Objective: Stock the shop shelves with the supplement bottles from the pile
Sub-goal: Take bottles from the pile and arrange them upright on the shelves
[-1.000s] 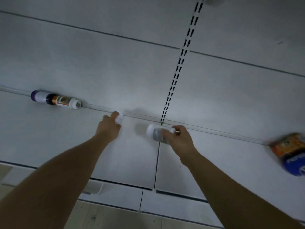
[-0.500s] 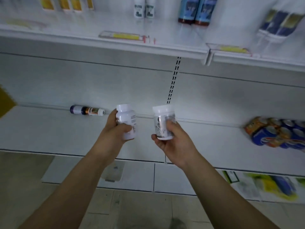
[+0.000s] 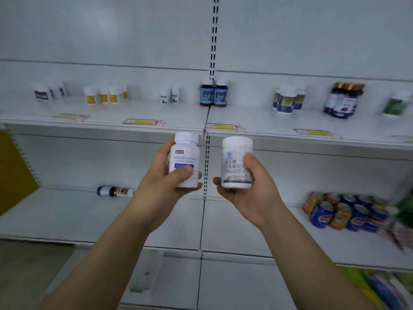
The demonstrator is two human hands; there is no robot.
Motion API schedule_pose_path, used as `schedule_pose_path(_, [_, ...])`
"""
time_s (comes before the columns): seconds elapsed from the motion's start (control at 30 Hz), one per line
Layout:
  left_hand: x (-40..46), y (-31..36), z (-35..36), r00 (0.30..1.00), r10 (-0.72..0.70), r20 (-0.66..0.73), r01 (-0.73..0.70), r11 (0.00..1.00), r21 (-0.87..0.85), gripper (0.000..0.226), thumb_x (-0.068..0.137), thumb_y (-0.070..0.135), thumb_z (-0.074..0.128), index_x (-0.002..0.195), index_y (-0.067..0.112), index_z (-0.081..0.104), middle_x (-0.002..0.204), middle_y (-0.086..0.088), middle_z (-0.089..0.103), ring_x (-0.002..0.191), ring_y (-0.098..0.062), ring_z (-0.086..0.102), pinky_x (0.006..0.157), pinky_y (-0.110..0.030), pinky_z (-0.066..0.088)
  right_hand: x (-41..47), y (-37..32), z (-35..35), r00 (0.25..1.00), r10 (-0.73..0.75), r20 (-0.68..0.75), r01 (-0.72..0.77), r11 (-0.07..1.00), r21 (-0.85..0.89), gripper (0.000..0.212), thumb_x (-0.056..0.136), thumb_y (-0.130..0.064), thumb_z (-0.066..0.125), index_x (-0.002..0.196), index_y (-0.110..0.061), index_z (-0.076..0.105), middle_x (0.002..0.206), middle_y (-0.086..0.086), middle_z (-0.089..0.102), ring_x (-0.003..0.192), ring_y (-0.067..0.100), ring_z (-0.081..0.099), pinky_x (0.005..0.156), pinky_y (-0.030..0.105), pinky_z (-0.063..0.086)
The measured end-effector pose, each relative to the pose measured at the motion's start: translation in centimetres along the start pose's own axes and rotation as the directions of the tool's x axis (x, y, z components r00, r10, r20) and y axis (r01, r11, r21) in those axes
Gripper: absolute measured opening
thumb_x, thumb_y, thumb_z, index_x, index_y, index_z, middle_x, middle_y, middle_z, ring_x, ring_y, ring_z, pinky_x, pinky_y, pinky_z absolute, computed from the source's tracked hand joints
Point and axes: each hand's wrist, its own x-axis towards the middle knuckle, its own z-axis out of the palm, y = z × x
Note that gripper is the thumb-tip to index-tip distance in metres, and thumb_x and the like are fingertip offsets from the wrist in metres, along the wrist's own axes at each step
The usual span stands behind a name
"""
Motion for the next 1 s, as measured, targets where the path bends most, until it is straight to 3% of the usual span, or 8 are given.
schedule_pose_path(0.07, [-0.2, -0.2, 2.8, 0.999, -0.027, 0.036, 0.029, 0.997, -0.070, 0.071, 0.070, 0.011, 0.071, 0.134, 0.027, 0.043, 0.110, -0.007, 0.062, 0.081, -0.021, 0.070, 0.067, -0.030, 0.056, -1.6, -2.1, -1.7, 1.000, -0.022, 0.016, 0.022, 1.000, -0.004, 0.051, 0.068, -0.039, 0.050, 0.107, -0.007, 0.060, 0.080, 0.012, 0.067, 0.072, 0.029, 0.066, 0.068, 0.035, 0.050])
schedule_pose_path(0.17, [-0.1, -0.9, 6.9, 0.996, -0.055, 0.071, 0.066, 0.985, -0.159, 0.070, 0.071, 0.018, 0.058, 0.138, 0.019, 0.040, 0.110, -0.013, 0.060, 0.078, -0.023, 0.069, 0.065, -0.032, 0.055, -4.1, -4.7, -3.8, 0.998, -0.058, -0.004, 0.058, 0.998, 0.019, 0.050, 0.069, -0.034, 0.046, 0.104, -0.003, 0.061, 0.084, 0.017, 0.065, 0.066, 0.030, 0.064, 0.066, 0.035, 0.047])
schedule_pose_path(0.37, [0.3, -2.2, 14.2, 0.974, -0.076, 0.214, 0.102, 0.988, -0.112, 0.046, 0.093, 0.006, 0.046, 0.129, 0.034, 0.045, 0.107, -0.004, 0.063, 0.083, -0.022, 0.066, 0.067, -0.036, 0.057, -9.3, -8.9, -7.7, 0.964, -0.194, -0.182, 0.176, 0.978, -0.113, 0.028, 0.097, -0.033, 0.040, 0.104, -0.014, 0.059, 0.087, 0.009, 0.068, 0.078, 0.025, 0.063, 0.067, 0.035, 0.050])
schedule_pose_path(0.47, [0.8, -2.6, 17.4, 0.925, -0.073, 0.374, 0.095, 0.995, -0.041, 0.050, 0.092, 0.004, 0.049, 0.116, 0.048, 0.044, 0.102, 0.009, 0.068, 0.091, -0.018, 0.065, 0.077, -0.034, 0.056, -12.0, -11.1, -9.7, 0.899, -0.305, -0.315, 0.226, 0.938, -0.261, 0.015, 0.097, -0.027, 0.044, 0.105, -0.023, 0.056, 0.094, 0.006, 0.068, 0.086, 0.025, 0.064, 0.068, 0.034, 0.051])
schedule_pose_path(0.67, [1.4, -2.8, 24.9, 0.805, -0.138, 0.576, 0.211, 0.976, -0.060, 0.055, 0.089, -0.006, 0.049, 0.120, 0.040, 0.047, 0.095, 0.007, 0.071, 0.093, -0.025, 0.067, 0.074, -0.040, 0.059, -17.6, -16.8, -13.8, 0.710, -0.524, -0.471, 0.288, 0.826, -0.485, 0.017, 0.098, -0.028, 0.046, 0.106, -0.020, 0.059, 0.092, 0.007, 0.071, 0.082, 0.020, 0.068, 0.075, 0.040, 0.054])
schedule_pose_path(0.8, [0.3, -2.6, 31.8, 0.757, -0.146, 0.637, 0.234, 0.971, -0.056, 0.059, 0.090, -0.010, 0.042, 0.129, 0.033, 0.044, 0.097, 0.002, 0.070, 0.083, -0.023, 0.069, 0.086, -0.053, 0.051, -21.5, -20.7, -16.5, 0.634, -0.606, -0.481, 0.276, 0.758, -0.591, 0.018, 0.095, -0.029, 0.051, 0.110, -0.021, 0.058, 0.095, 0.008, 0.072, 0.086, 0.024, 0.069, 0.084, 0.048, 0.055])
schedule_pose_path(0.9, [-1.0, -2.9, 37.5, 0.703, -0.139, 0.698, 0.245, 0.968, -0.055, 0.064, 0.088, -0.013, 0.040, 0.137, 0.029, 0.038, 0.114, -0.006, 0.064, 0.093, -0.028, 0.066, 0.081, -0.050, 0.054, -24.6, -23.8, -18.9, 0.590, -0.669, -0.452, 0.284, 0.696, -0.660, 0.029, 0.096, -0.027, 0.052, 0.124, -0.022, 0.051, 0.101, 0.008, 0.069, 0.087, 0.023, 0.069, 0.076, 0.043, 0.056])
schedule_pose_path(1.0, [-2.5, -3.9, 43.3, 0.667, -0.120, 0.735, 0.242, 0.968, -0.062, 0.063, 0.088, -0.012, 0.043, 0.134, 0.031, 0.039, 0.115, -0.008, 0.062, 0.101, -0.030, 0.063, 0.081, -0.046, 0.056, -28.4, -26.9, -22.0, 0.570, -0.704, -0.423, 0.281, 0.651, -0.705, 0.040, 0.097, -0.025, 0.051, 0.134, -0.035, 0.041, 0.115, 0.005, 0.062, 0.096, 0.024, 0.068, 0.079, 0.045, 0.057])
